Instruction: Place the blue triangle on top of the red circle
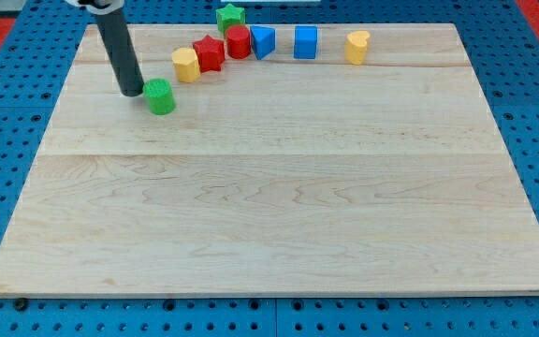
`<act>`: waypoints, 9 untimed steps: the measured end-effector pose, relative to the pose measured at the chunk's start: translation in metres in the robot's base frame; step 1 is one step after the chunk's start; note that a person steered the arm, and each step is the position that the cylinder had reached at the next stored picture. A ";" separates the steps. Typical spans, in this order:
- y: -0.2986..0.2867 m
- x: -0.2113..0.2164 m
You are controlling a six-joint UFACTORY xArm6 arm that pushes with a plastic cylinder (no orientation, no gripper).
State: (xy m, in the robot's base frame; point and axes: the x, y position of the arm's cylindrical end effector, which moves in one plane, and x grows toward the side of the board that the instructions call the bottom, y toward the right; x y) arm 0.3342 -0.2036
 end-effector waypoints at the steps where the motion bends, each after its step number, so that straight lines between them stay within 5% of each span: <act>1: -0.069 0.000; 2: -0.091 0.020; 3: -0.068 0.091; 5: 0.169 0.136; 9: 0.490 -0.071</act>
State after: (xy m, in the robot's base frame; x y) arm 0.2628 0.2866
